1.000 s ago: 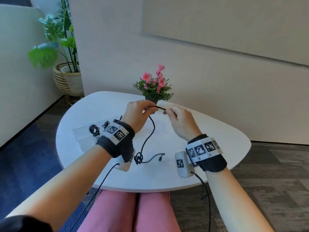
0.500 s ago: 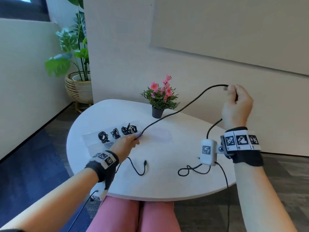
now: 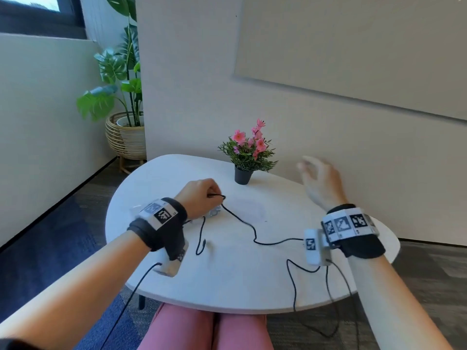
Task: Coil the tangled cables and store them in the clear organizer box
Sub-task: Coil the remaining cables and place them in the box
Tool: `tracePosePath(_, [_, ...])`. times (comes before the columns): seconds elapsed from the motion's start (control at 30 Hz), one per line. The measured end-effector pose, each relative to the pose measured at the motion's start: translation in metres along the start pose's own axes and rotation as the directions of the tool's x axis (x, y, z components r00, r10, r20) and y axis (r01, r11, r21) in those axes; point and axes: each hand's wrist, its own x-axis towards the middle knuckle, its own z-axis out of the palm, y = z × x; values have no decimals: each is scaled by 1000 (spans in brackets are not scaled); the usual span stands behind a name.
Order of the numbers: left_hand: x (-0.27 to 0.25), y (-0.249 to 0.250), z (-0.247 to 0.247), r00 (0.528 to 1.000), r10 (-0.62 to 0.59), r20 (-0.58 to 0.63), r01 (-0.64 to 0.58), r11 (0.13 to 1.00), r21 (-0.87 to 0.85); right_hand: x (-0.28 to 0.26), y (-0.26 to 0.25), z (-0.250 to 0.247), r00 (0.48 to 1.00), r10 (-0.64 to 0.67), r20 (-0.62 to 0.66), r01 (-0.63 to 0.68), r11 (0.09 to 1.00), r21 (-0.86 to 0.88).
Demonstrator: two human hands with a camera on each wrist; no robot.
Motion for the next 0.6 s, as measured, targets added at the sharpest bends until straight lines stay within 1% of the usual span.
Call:
tracePosePath(0.03, [2, 9, -1, 1000, 31, -3, -31, 999, -20, -7, -18, 9, 992, -50, 116, 38, 994, 98])
tracePosePath(0.07, [5, 16, -2, 998, 55, -15, -55, 997, -50, -12, -34, 18, 963, -86, 254, 40, 983, 181])
tracePosePath(0.1, [8, 22, -4, 996, 75, -42, -79, 993, -90, -16, -45, 28, 919, -105, 381, 15, 973, 230])
tracePosePath(0.13, [10, 26, -6, 993, 85, -84, -96, 986, -136, -19, -54, 39, 871, -119, 477, 0, 970, 243])
tracePosePath(0.17, [13, 28, -9, 987, 83, -134, -106, 979, -177, -21, -60, 48, 835, -125, 536, -7, 972, 237])
tracePosePath(0.2, [16, 28, -13, 981, 67, -181, -107, 969, -221, -21, -65, 55, 818, -136, 559, 4, 973, 231])
tracePosePath(0.27, [21, 28, -21, 977, 25, -213, -104, 924, -368, -20, -70, 64, 821, -176, 543, 46, 968, 245])
tracePosePath(0.3, [22, 28, -24, 978, 11, -207, -109, 879, -465, -18, -73, 67, 825, -194, 530, 56, 963, 265])
tracePosePath(0.33, [22, 27, -26, 980, 10, -200, -120, 830, -544, -17, -75, 68, 827, -205, 523, 48, 954, 297])
tracePosePath(0.37, [20, 26, -29, 980, 16, -196, -130, 802, -583, -15, -77, 67, 828, -206, 521, 17, 939, 345])
tracePosePath(0.4, [19, 25, -29, 979, 20, -202, -138, 796, -590, -14, -80, 66, 831, -196, 520, -34, 916, 400])
tracePosePath(0.47, [17, 16, -24, 973, -4, -230, -132, 810, -571, -11, -85, 60, 851, -162, 500, -135, 853, 505])
tracePosePath(0.53, [13, 5, -14, 965, -74, -251, -85, 820, -565, -6, -89, 52, 891, -142, 431, -154, 799, 582])
tracePosePath(0.57, [10, 0, -7, 969, -110, -222, -43, 806, -590, -3, -90, 48, 910, -138, 392, -153, 766, 624])
tracePosePath(0.6, [8, -8, 2, 979, -124, -162, -2, 789, -614, 0, -92, 43, 924, -134, 358, -156, 723, 673])
